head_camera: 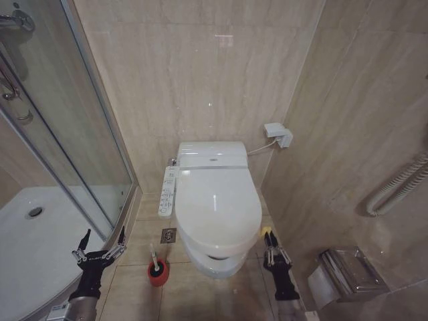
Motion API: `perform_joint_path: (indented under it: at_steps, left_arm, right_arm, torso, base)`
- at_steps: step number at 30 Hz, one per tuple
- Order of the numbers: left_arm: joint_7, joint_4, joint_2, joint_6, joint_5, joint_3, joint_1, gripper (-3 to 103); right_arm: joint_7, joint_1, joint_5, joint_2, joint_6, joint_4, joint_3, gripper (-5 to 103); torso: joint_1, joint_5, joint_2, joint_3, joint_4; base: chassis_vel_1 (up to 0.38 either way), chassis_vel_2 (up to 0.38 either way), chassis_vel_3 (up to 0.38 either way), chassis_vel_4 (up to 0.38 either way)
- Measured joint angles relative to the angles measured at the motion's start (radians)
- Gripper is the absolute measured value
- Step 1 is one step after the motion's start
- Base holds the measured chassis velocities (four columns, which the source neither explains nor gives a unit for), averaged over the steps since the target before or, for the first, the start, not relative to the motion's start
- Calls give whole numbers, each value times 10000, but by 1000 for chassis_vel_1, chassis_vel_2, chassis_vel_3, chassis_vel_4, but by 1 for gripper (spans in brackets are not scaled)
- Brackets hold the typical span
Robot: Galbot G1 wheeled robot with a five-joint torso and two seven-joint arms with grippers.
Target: Open the toilet lid, clean the toilet bowl with a toilet brush, close the toilet lid, and flush.
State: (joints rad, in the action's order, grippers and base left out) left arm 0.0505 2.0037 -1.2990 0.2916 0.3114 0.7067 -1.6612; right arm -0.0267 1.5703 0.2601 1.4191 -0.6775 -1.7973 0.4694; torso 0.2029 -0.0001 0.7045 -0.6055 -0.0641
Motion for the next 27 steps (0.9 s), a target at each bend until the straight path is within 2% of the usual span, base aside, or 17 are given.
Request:
perform_joint_path:
  at_steps: [7,11,16,27]
  left_arm:
    - [9,-230,-2,-33,-33,-85,170,100]
    - [16,-351,13,-48,-108,-140,182,100]
    - [25,-560,109,-35,-122,-119,192,100]
    - [109,-790,11,-33,-179,-88,195,100]
  right_arm:
    - [137,-184,87,-248,410,-1200,62,13]
    - [470,-427,104,-691,752,-1818,18,13]
    - [680,-879,254,-1104,1099,-1999,19,13]
    - [658,-2415,804,-1353,1540,-1475,98,13]
  torso:
    - [0,-1,0,0,1]
    - [0,0,0,0,2]
    - [0,0,0,0,3]
    - [0,2,0,1,4]
  base:
    - [0,0,0,0]
    - [0,0,0,0]
    - [0,0,0,0]
    - [0,0,0,0]
